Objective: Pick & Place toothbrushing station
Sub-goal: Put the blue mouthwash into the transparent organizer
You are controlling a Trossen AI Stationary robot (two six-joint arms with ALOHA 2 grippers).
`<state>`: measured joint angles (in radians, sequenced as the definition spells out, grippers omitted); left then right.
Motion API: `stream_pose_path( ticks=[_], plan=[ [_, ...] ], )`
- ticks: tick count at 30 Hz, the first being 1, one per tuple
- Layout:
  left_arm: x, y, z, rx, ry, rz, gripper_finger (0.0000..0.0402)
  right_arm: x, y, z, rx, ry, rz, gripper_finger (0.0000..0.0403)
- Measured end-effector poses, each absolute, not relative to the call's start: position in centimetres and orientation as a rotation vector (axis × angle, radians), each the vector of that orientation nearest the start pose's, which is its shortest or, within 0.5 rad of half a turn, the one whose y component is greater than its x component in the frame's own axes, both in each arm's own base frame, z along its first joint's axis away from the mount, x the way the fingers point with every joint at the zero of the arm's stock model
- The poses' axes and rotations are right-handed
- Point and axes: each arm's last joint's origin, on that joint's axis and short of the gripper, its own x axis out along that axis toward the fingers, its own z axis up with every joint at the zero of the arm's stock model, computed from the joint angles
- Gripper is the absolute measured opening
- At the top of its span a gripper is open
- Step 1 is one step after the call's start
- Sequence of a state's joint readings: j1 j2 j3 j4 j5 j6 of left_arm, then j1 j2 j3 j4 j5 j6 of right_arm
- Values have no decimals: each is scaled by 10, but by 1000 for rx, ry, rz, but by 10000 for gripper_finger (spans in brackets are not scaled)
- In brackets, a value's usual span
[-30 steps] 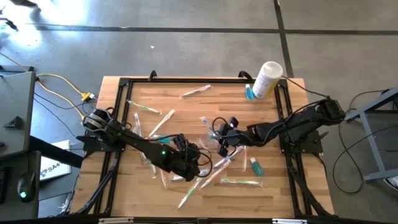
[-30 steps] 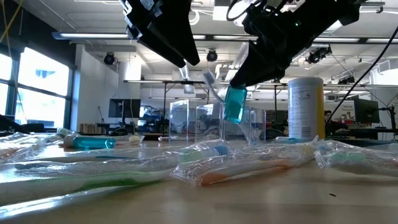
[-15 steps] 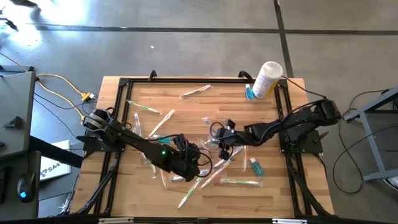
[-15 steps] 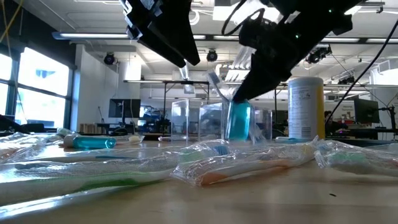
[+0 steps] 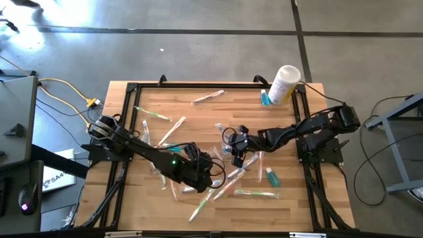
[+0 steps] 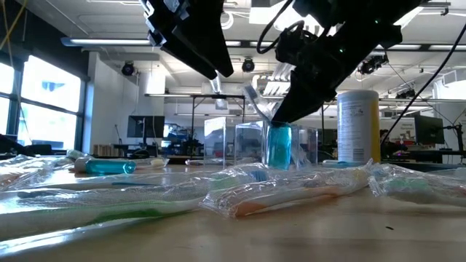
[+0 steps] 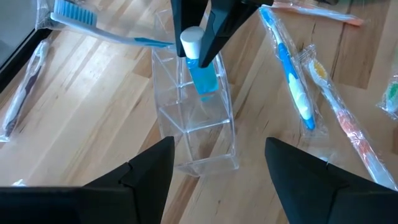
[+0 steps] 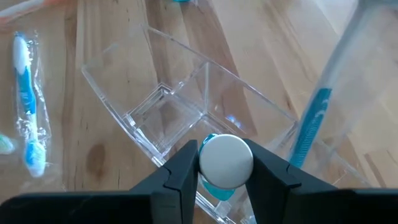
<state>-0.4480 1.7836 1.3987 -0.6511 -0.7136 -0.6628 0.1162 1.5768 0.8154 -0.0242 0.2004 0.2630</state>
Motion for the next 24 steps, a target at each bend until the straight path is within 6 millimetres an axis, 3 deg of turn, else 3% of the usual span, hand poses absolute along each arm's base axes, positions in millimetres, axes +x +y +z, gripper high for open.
stream_pose_path(
  ticks=[24],
  plan=[
    [343, -144, 247, -59, 748, 484, 243, 306, 30, 175, 120, 757, -197, 147]
  ],
)
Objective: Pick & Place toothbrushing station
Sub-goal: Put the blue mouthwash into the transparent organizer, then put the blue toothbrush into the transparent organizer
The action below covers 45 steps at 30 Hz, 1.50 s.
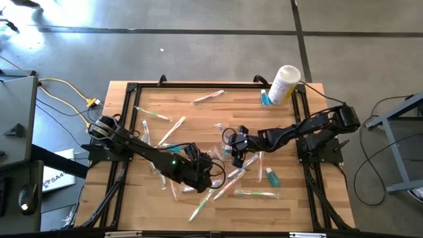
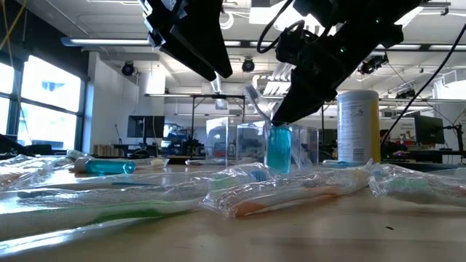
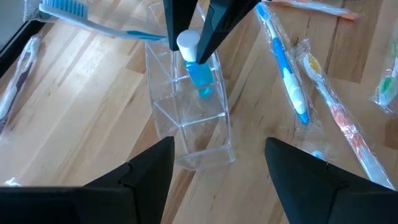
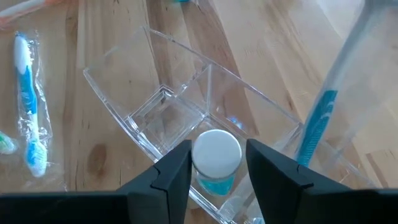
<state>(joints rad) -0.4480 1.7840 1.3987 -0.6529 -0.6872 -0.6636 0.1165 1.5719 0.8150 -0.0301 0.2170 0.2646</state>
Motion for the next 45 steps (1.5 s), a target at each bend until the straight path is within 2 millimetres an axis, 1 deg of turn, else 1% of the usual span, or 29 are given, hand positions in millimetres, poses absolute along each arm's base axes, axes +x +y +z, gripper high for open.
stream_pose_path(
  ticks=[3, 9, 13, 17, 23, 27, 30, 32, 36, 38, 41, 45],
  plan=[
    [343, -144, 247, -59, 748, 485, 243, 303, 29, 179, 116, 750, -207, 156],
    [342, -144, 247, -63, 753, 478, 243, 298, 29, 194, 124, 703, -202, 179],
    [343, -144, 247, -63, 754, 477, 243, 293, 32, 203, 123, 688, -189, 192],
    [342, -145, 247, -71, 765, 464, 243, 285, 37, 214, 93, 679, -153, 197],
    [342, -147, 246, -104, 814, 401, 243, 260, 52, 241, 56, 654, -73, 195],
    [339, -151, 243, -140, 900, 310, 243, 241, 64, 253, 59, 654, -19, 197],
    [337, -155, 233, -146, 951, 270, 243, 231, 74, 255, 79, 687, 32, 194],
    [333, -155, 223, -123, 988, 274, 243, 224, 80, 252, 100, 738, 61, 192],
    [332, -155, 205, -133, 1005, 286, 243, 215, 91, 247, 150, 824, 85, 189],
    [331, -154, 198, -136, 1023, 289, 243, 213, 96, 245, 157, 840, 91, 187],
    [333, -156, 194, -143, 1012, 273, 243, 211, 102, 243, 155, 853, 106, 183],
    [336, -160, 195, -142, 992, 235, 243, 209, 105, 244, 137, 841, 102, 180]
  ],
)
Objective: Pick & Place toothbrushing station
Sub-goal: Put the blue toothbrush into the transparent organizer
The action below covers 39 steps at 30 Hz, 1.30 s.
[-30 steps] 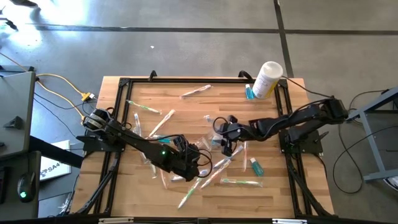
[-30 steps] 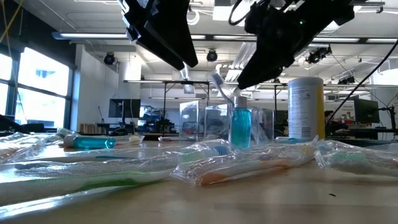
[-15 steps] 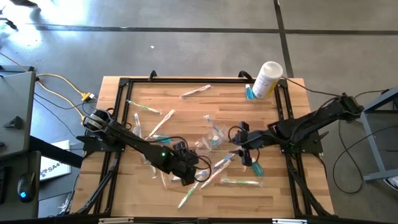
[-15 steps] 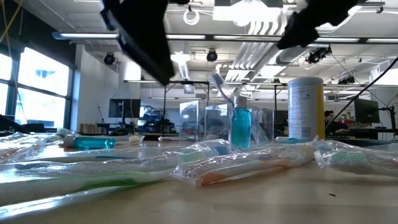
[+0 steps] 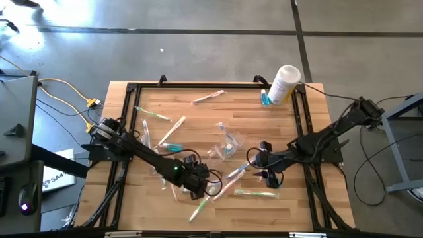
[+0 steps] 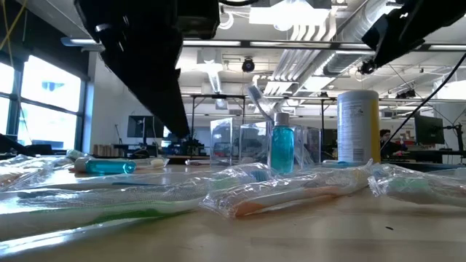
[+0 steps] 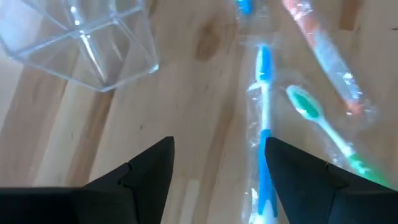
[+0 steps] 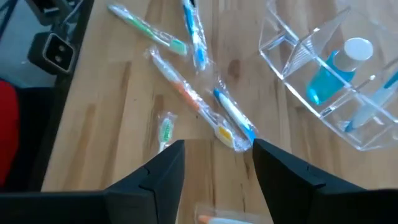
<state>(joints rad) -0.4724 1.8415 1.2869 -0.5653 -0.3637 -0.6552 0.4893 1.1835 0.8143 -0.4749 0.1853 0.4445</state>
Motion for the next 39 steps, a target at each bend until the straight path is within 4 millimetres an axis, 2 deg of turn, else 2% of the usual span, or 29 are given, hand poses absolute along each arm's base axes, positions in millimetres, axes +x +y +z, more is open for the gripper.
stream_pose_path(
  ticks=[4, 9, 26, 29, 31, 37, 39],
  plan=[
    [336, -161, 190, -153, 1016, 230, 243, 208, 107, 244, 116, 826, 77, 180],
    [342, -166, 174, -174, 1060, 169, 243, 207, 109, 243, 109, 830, 76, 179],
    [351, -171, 155, -128, 1063, 108, 237, 207, 108, 243, 111, 830, 74, 174],
    [351, -171, 154, -147, 1070, 120, 210, 207, 108, 243, 110, 830, 74, 174],
    [350, -171, 154, -150, 1075, 124, 179, 207, 108, 243, 111, 830, 73, 174],
    [350, -171, 154, -142, 1085, 117, 38, 207, 108, 243, 115, 831, 71, 174],
    [349, -170, 156, -142, 1086, 116, 16, 206, 108, 240, 129, 840, 63, 174]
  ],
)
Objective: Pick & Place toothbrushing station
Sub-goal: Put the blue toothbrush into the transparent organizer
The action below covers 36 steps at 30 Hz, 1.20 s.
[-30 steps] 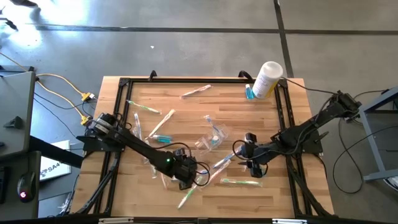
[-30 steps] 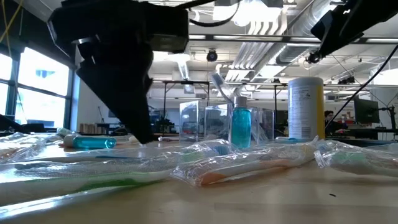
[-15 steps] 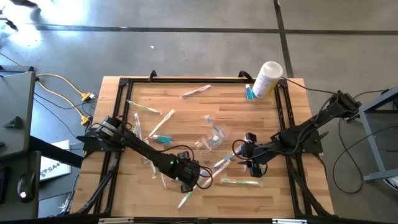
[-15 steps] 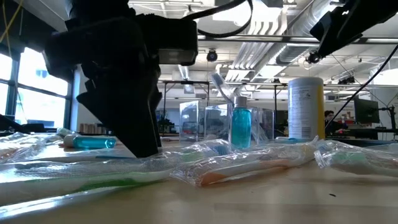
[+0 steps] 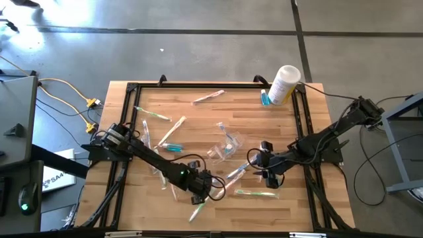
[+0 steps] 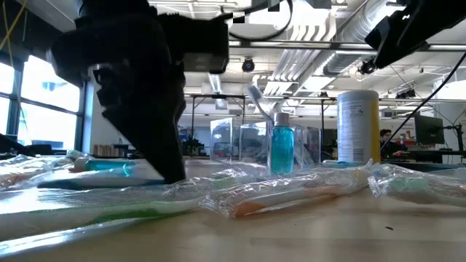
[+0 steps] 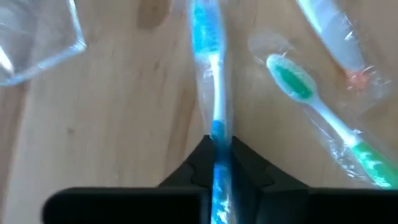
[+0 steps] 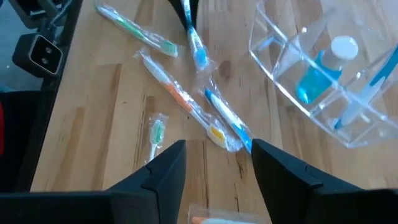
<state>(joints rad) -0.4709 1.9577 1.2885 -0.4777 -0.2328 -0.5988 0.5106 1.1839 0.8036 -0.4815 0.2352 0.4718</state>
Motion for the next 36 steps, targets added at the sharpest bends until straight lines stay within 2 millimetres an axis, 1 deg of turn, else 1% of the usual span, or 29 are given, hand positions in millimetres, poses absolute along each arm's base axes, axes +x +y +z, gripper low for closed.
stream_pose_path(
  ticks=[4, 8, 13, 18, 20, 26, 29, 31, 33, 36],
  plan=[
    [351, -171, 158, -140, 1075, 117, 7, 203, 106, 231, 139, 868, 43, 174],
    [353, -176, 172, -91, 1110, 122, 1, 200, 104, 222, 162, 893, 18, 174],
    [355, -179, 197, -47, 1136, 146, 1, 199, 103, 218, 176, 907, 4, 174],
    [362, -191, 232, 13, 1077, 82, 1, 197, 103, 214, 186, 915, -6, 172],
    [362, -199, 245, 60, 1056, 23, 1, 197, 102, 213, 190, 922, -12, 172],
    [361, -225, 295, 176, 906, -128, 1, 190, 105, 203, 185, 952, -9, 171],
    [358, -235, 316, 270, 796, -122, 1, 186, 107, 199, 190, 961, -14, 171],
    [362, -238, 325, 337, 692, -83, 0, 185, 110, 199, 181, 955, -16, 171],
    [367, -239, 329, 384, 618, -69, 0, 184, 113, 199, 172, 942, -9, 171],
    [378, -229, 327, 430, 586, -60, 0, 181, 118, 200, 152, 919, -1, 171]
  ],
)
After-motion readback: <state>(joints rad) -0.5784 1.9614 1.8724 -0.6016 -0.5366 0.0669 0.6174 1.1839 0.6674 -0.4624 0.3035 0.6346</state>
